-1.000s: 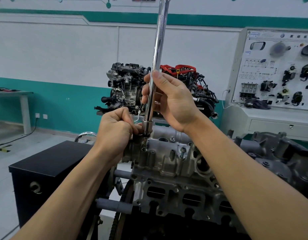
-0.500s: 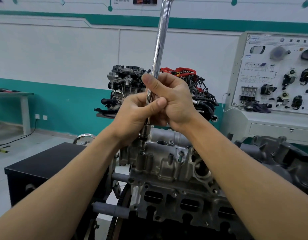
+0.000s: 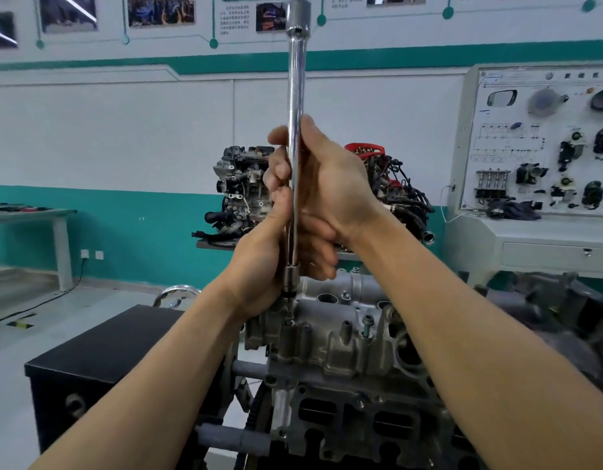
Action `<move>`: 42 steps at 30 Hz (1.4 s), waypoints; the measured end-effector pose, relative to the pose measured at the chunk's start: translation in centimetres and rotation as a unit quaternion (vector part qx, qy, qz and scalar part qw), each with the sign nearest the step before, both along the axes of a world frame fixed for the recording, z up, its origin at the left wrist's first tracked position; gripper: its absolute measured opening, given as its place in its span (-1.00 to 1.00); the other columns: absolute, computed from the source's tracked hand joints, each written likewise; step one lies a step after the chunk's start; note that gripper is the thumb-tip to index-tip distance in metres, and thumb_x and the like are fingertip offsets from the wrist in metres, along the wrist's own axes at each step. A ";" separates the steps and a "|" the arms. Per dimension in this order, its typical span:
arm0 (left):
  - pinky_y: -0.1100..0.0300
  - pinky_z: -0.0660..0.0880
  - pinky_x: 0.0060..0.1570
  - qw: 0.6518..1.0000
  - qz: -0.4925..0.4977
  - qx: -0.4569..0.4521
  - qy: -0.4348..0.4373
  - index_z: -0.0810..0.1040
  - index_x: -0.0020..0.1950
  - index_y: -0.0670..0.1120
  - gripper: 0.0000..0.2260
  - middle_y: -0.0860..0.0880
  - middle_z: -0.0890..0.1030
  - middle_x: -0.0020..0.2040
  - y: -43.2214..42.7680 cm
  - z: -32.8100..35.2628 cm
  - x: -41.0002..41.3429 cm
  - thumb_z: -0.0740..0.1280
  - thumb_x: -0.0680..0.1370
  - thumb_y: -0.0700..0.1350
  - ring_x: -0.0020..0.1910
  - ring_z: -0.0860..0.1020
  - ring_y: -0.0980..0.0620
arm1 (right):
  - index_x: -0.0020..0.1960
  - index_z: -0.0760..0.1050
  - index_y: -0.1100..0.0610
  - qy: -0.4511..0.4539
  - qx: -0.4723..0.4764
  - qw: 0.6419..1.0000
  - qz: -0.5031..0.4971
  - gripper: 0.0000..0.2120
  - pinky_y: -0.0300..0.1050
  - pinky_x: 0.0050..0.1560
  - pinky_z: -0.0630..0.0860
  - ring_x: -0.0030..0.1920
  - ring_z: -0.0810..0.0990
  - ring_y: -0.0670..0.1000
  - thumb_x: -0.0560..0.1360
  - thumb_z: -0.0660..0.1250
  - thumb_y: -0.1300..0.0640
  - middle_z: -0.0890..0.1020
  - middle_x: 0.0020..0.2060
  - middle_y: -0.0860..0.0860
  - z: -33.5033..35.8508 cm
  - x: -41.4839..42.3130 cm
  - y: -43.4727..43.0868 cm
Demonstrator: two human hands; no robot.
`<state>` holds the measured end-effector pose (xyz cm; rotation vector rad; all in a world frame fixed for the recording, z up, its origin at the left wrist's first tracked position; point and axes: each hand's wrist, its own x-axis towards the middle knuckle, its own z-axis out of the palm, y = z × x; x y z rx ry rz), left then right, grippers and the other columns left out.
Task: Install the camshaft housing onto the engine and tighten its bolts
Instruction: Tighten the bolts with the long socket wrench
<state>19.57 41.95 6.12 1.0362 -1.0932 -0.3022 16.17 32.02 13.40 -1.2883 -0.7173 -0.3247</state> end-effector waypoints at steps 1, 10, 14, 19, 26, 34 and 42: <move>0.15 0.57 -0.30 1.000 -0.006 0.003 -0.004 0.67 -0.18 -0.12 -0.39 -0.14 0.64 -0.35 0.0 0.0 0.2 0.09 0.53 0.36 -0.38 0.63 -0.07 | -0.01 0.46 0.22 -0.004 0.010 1.000 0.000 -0.59 -0.11 -0.24 0.44 -0.30 0.50 0.06 0.71 0.00 -0.05 0.53 -0.39 0.05 -0.1 0.0 -0.2; 0.20 0.52 -0.33 0.997 -0.019 -0.073 -0.004 0.44 -0.02 -0.18 -0.46 -0.05 0.60 -0.32 0.0 -0.4 1.1 0.55 0.35 0.21 -0.39 0.59 0.02 | -0.22 0.38 0.15 -0.060 0.051 0.992 -0.104 -0.76 -0.22 -0.38 0.45 -0.35 0.53 -0.03 0.62 0.28 0.20 0.54 -0.39 0.02 -0.2 -1.2 0.0; 0.20 0.53 -0.33 0.996 -0.034 -0.080 0.013 0.49 -0.02 -0.17 -0.54 -0.04 0.60 -0.32 0.2 -0.5 1.3 0.53 0.39 0.16 -0.40 0.56 0.05 | -0.22 0.39 0.14 -0.070 0.047 0.990 -0.111 -0.77 -0.25 -0.36 0.48 -0.35 0.51 -0.01 0.61 0.30 0.22 0.51 -0.38 0.05 -0.4 -1.1 0.2; 0.25 0.52 -0.33 0.997 -0.030 -0.062 0.032 0.62 -0.10 -0.08 -0.72 -0.02 0.58 -0.33 0.3 -0.5 1.1 0.36 0.49 0.14 -0.39 0.52 0.08 | -0.02 0.47 0.20 -0.045 0.020 0.997 -0.058 -0.68 -0.20 -0.38 0.48 -0.27 0.54 0.06 0.68 0.13 -0.03 0.57 -0.25 0.11 -0.7 -1.1 0.1; 0.21 0.48 -0.39 0.996 -0.032 -0.056 0.054 0.58 -0.12 -0.07 -0.65 -0.02 0.49 -0.41 0.1 -0.4 0.7 0.21 0.57 0.17 -0.45 0.46 0.05 | -0.01 0.49 0.21 -0.030 0.009 0.999 -0.035 -0.57 -0.14 -0.33 0.45 -0.26 0.55 0.07 0.70 0.01 -0.07 0.59 -0.31 0.09 -0.7 -0.8 -0.2; 0.25 0.50 -0.36 0.998 -0.029 -0.055 0.024 0.52 -0.06 -0.17 -0.76 -0.03 0.57 -0.36 0.2 -0.5 0.9 0.28 0.55 0.01 -0.42 0.51 0.09 | -0.19 0.35 0.18 -0.068 0.061 0.992 -0.086 -0.76 -0.26 -0.36 0.51 -0.33 0.48 0.04 0.65 0.22 0.20 0.45 -0.35 0.11 -0.5 -1.3 0.1; 0.21 0.49 -0.33 0.996 -0.071 -0.026 0.046 0.57 -0.14 -0.10 -0.68 -0.03 0.47 -0.40 0.4 -0.3 0.6 0.24 0.55 0.13 -0.41 0.46 0.04 | 0.04 0.51 0.23 -0.047 0.031 0.998 -0.037 -0.55 -0.14 -0.26 0.48 -0.26 0.56 0.06 0.70 0.02 -0.09 0.59 -0.23 0.11 -0.6 -0.9 -0.6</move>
